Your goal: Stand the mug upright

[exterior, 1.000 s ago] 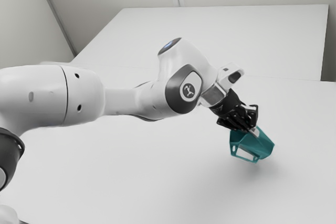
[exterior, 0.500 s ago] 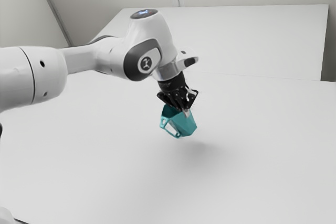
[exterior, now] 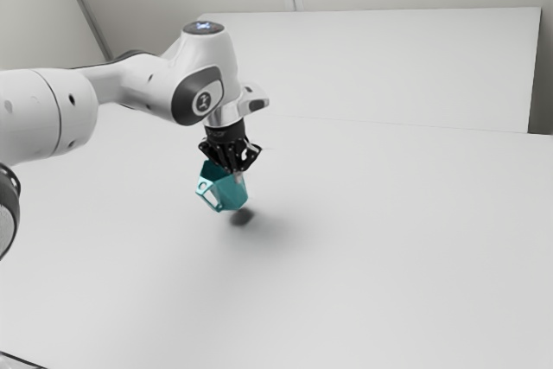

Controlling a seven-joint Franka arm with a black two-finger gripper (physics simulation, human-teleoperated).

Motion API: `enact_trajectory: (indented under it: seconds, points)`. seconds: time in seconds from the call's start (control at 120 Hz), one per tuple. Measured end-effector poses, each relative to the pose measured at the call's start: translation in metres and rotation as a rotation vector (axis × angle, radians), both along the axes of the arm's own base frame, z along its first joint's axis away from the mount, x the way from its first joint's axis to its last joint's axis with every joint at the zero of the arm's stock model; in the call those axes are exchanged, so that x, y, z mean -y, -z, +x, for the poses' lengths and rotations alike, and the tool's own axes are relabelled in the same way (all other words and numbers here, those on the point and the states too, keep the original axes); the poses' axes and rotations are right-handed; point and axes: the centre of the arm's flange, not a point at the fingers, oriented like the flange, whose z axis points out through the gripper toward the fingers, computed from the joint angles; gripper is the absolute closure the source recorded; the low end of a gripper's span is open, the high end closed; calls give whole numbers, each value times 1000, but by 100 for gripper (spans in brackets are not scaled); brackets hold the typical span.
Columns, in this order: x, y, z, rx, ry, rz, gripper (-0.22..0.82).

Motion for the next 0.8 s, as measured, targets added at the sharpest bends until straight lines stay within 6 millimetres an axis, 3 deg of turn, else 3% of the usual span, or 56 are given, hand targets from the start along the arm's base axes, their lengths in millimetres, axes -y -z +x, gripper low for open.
enact_trajectory:
  seconds: [0.192, 0.425, 0.725, 0.8]
  points:
    - [-21, 23, 10, -18, 0, 33, 79]
    - [-24, 42, 14, -39, 18, 47, 79]
    - [-23, 51, 17, -50, 39, 52, 79]
    - [-23, 49, 18, -47, 42, 47, 64]
